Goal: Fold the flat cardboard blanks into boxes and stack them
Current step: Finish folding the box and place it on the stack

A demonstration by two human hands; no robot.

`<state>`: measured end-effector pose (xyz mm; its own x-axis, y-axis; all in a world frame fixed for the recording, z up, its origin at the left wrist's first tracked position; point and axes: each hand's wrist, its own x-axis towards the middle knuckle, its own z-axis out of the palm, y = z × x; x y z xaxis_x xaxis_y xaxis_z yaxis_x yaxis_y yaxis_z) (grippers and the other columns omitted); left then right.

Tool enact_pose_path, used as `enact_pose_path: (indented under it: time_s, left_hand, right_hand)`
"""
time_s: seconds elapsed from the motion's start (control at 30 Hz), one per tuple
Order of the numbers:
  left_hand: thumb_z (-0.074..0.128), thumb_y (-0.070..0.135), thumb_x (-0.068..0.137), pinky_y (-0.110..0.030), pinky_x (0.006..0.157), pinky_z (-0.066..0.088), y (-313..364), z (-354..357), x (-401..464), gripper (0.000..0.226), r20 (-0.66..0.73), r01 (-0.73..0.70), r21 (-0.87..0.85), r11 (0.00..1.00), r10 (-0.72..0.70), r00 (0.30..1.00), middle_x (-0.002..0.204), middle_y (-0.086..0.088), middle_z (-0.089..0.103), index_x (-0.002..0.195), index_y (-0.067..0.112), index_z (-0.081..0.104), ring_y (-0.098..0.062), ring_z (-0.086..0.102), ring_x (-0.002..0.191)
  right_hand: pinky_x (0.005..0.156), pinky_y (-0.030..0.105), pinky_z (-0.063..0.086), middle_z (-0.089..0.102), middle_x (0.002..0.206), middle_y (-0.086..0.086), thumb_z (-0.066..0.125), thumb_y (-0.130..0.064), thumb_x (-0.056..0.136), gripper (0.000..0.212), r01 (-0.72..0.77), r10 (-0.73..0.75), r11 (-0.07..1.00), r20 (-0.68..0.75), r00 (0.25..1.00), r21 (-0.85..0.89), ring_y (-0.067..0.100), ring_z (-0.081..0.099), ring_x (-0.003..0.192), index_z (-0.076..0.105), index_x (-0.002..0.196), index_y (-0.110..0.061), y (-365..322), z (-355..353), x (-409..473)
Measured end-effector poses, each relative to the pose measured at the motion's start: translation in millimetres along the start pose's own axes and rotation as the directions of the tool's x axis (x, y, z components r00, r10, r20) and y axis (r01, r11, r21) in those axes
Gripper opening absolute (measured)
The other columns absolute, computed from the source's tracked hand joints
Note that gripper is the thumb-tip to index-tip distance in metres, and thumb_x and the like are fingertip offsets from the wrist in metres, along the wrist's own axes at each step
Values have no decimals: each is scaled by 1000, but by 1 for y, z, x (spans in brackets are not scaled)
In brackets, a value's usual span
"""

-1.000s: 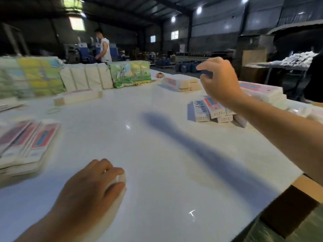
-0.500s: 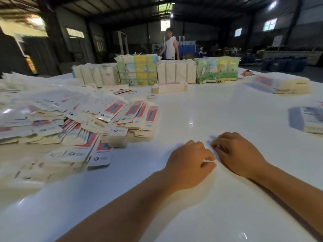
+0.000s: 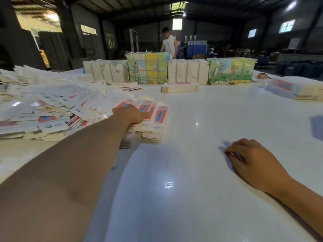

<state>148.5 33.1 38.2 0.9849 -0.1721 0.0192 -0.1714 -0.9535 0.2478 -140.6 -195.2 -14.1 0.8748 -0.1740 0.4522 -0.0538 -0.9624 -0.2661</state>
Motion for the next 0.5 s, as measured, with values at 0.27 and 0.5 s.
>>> enact_pose_path:
  time_s: [0.27, 0.5]
  left_hand:
    - [54, 66, 78, -30, 59, 39, 5, -5, -2, 53, -200, -90, 22, 996, 92, 975, 79, -3, 55, 91, 14, 52, -21, 54, 74]
    - [59, 57, 81, -26, 57, 36, 51, -35, -67, 55, -216, -349, -296, 889, 294, 931, 100, 8, 55, 122, 22, 51, -12, 52, 70]
  right_hand:
    - [73, 35, 43, 61, 92, 2, 60, -15, 87, 13, -33, 33, 999, 25, 999, -18, 27, 55, 88, 73, 87, -15, -2, -3, 2]
    - [82, 39, 46, 62, 98, 6, 54, -21, 92, 18, -78, 80, 997, 72, 994, -26, 30, 54, 95, 71, 94, -15, -7, -4, 0]
